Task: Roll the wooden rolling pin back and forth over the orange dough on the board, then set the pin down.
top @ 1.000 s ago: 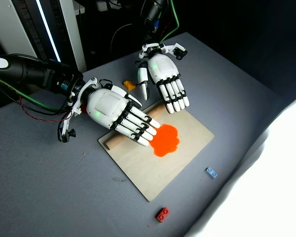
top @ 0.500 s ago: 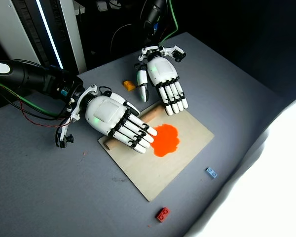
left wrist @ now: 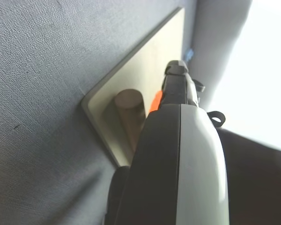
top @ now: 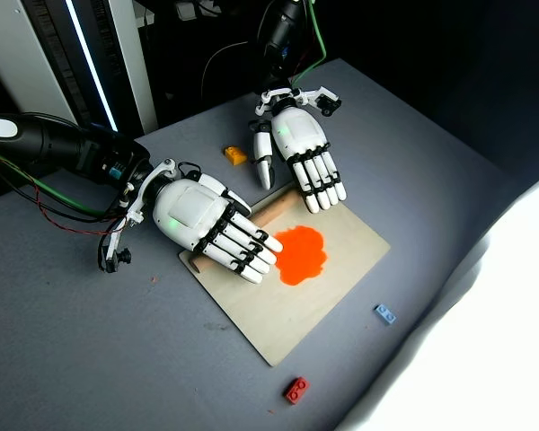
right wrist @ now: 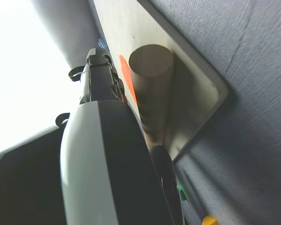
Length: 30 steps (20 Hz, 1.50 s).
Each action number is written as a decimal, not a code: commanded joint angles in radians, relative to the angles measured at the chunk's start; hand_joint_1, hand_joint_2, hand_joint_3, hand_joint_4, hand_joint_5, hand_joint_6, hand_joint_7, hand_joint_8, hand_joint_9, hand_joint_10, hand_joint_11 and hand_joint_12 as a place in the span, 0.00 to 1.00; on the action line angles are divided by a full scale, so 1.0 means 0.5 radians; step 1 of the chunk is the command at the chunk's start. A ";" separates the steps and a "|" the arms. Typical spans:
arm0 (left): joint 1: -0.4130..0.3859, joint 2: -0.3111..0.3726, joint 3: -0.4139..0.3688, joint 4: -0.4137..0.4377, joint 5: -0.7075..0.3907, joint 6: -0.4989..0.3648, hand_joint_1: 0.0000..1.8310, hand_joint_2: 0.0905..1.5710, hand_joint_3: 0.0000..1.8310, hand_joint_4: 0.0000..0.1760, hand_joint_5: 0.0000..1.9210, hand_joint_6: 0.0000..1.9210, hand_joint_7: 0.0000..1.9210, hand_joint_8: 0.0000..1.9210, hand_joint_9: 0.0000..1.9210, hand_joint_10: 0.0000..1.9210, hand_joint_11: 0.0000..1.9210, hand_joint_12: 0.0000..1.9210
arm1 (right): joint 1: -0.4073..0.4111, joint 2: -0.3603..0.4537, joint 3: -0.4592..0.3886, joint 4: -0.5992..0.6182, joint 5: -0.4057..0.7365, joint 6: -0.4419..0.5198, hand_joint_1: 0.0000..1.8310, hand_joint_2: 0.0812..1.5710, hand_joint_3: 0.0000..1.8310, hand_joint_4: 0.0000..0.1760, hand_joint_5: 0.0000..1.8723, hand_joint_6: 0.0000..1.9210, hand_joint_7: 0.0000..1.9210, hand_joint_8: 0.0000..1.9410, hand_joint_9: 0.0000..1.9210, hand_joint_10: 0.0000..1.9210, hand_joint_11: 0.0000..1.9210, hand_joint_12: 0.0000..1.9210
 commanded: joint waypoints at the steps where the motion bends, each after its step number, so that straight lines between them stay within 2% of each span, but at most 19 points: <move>1: -0.027 -0.002 0.017 0.101 -0.192 -0.007 0.00 0.93 0.02 0.00 0.00 0.00 0.00 0.00 0.00 0.00 0.00 0.00 | 0.003 0.001 -0.002 -0.153 0.175 -0.008 0.00 0.99 0.01 0.00 0.07 0.00 0.06 0.00 0.04 0.00 0.01 0.01; 12: -0.077 -0.023 0.068 0.081 -0.155 -0.023 0.00 0.96 0.03 0.00 0.00 0.00 0.00 0.00 0.00 0.00 0.00 0.00 | 0.000 0.000 0.031 -0.145 0.154 0.000 0.00 1.00 0.01 0.00 0.08 0.00 0.07 0.00 0.05 0.00 0.02 0.02; 13: -0.077 -0.026 0.070 0.081 -0.154 -0.023 0.00 0.96 0.03 0.00 0.00 0.00 0.00 0.00 0.00 0.00 0.00 0.00 | 0.001 -0.001 0.043 -0.145 0.151 0.002 0.00 1.00 0.00 0.00 0.07 0.00 0.07 0.00 0.05 0.00 0.00 0.06; 18: -0.079 -0.040 0.083 0.081 -0.132 -0.026 0.00 0.96 0.03 0.00 0.00 0.00 0.00 0.00 0.00 0.00 0.00 0.00 | 0.011 -0.006 0.064 -0.146 0.151 0.014 0.00 1.00 0.00 0.00 0.07 0.00 0.07 0.00 0.04 0.00 0.00 0.04; 27: -0.094 -0.064 0.146 0.081 -0.064 -0.047 0.00 0.97 0.02 0.00 0.00 0.00 0.00 0.00 0.00 0.00 0.00 0.00 | 0.030 -0.009 0.095 -0.164 0.141 0.026 0.00 1.00 0.01 0.00 0.08 0.00 0.08 0.00 0.06 0.00 0.00 0.10; 28: -0.097 -0.068 0.156 0.081 -0.061 -0.053 0.00 0.97 0.02 0.00 0.00 0.00 0.00 0.00 0.00 0.00 0.00 0.00 | 0.030 -0.009 0.099 -0.188 0.134 0.033 0.00 1.00 0.01 0.00 0.08 0.00 0.07 0.00 0.05 0.00 0.00 0.06; 30: -0.106 -0.075 0.172 0.081 -0.047 -0.061 0.00 0.97 0.02 0.00 0.00 0.00 0.00 0.00 0.00 0.00 0.00 0.00 | 0.033 -0.009 0.106 -0.189 0.128 0.036 0.00 1.00 0.01 0.00 0.07 0.00 0.07 0.00 0.05 0.00 0.00 0.05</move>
